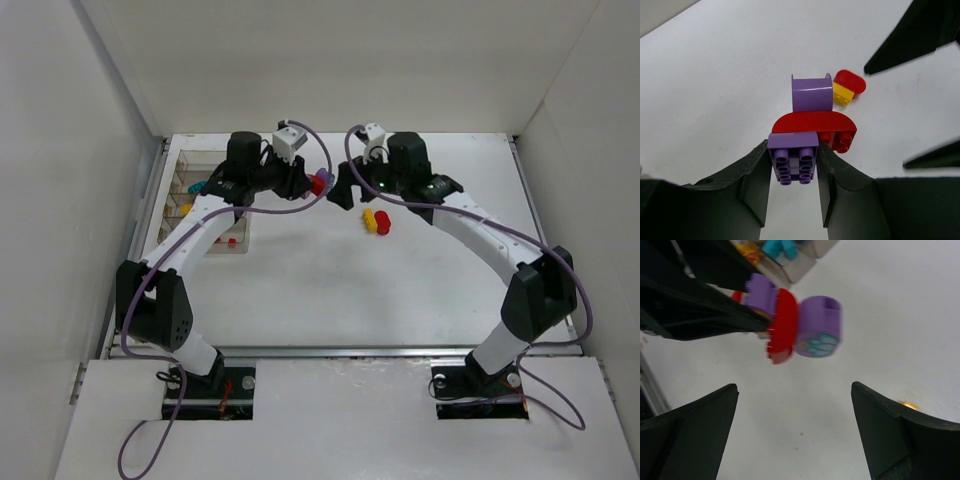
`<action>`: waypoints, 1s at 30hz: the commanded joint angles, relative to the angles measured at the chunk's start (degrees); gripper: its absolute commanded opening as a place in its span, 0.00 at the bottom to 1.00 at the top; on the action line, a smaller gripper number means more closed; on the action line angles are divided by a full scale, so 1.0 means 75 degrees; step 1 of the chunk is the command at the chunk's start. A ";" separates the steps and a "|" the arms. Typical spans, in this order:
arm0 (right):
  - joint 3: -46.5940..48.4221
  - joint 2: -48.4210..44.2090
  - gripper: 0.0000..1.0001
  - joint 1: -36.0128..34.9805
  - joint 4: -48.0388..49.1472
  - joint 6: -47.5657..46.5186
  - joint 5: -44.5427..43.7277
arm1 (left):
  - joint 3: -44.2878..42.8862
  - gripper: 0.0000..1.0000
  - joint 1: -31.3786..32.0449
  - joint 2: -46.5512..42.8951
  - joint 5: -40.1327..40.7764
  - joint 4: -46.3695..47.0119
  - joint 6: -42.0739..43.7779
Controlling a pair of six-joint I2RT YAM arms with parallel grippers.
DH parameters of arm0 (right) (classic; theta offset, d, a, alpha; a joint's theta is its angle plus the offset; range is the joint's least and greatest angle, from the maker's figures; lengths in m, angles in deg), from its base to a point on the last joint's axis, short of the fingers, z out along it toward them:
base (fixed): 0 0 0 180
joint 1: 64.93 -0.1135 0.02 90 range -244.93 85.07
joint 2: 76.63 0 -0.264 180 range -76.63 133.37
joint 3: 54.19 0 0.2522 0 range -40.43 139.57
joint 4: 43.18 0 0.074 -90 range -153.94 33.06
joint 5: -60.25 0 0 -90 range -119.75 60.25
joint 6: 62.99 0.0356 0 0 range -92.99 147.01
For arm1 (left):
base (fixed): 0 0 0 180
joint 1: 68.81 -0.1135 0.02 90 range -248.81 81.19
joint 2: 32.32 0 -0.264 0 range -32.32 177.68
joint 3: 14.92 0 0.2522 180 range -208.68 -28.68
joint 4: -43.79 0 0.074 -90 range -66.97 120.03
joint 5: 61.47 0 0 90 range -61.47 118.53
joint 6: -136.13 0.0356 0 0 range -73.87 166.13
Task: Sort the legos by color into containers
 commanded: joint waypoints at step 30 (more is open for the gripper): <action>0.1203 0.0937 0.92 -0.0367 0.1323 0.0622 -0.0531 | -0.0833 0.00 -0.0014 -0.0305 -0.0996 0.0731 -0.1523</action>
